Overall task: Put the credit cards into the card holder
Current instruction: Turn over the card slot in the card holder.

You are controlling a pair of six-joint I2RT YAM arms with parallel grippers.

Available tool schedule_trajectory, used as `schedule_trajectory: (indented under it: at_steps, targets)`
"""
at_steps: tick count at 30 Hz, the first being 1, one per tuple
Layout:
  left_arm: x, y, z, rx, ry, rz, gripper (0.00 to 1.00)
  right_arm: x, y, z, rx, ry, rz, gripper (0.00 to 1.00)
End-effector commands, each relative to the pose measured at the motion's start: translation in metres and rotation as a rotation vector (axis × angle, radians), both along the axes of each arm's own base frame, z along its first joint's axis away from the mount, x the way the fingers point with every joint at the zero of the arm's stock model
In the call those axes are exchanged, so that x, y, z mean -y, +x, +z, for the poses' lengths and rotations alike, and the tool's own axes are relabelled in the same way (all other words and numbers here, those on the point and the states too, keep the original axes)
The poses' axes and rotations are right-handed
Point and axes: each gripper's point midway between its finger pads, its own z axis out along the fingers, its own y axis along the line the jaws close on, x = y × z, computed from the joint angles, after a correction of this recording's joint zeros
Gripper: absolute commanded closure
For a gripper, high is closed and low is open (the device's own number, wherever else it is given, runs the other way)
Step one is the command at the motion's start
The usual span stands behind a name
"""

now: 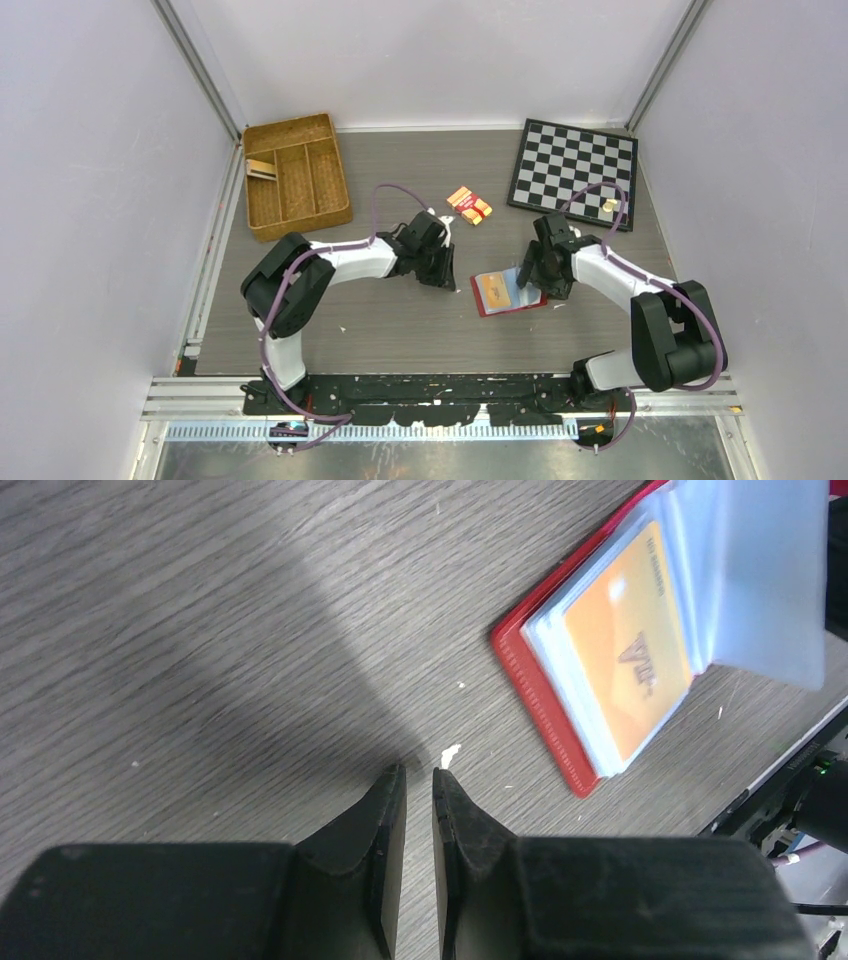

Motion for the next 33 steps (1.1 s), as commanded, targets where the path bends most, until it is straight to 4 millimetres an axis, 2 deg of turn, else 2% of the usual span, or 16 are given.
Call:
schedule_trajectory:
  at_steps: [1,11,20,24,28,33]
  targets:
    - [0.012,0.01,0.001,0.018,-0.03,-0.013,0.82,-0.034,-0.003,-0.004,-0.001,0.176,0.092,0.3]
    - [0.022,0.008,-0.013,-0.005,-0.035,-0.034,0.83,-0.054,-0.005,0.004,0.002,0.278,0.164,0.28]
    - [0.024,0.009,-0.02,-0.01,-0.028,-0.031,0.84,-0.057,-0.008,0.004,-0.008,0.253,0.202,0.25]
    - [0.023,0.011,-0.016,0.002,-0.028,-0.024,0.84,-0.055,-0.008,0.006,0.0,0.22,0.201,0.24]
    - [0.015,0.013,-0.007,0.035,-0.007,-0.01,0.84,-0.044,-0.006,0.009,0.017,0.163,0.163,0.24]
    - [0.001,0.018,0.017,0.09,0.021,-0.002,0.74,-0.028,0.003,0.033,0.109,0.091,0.113,0.23]
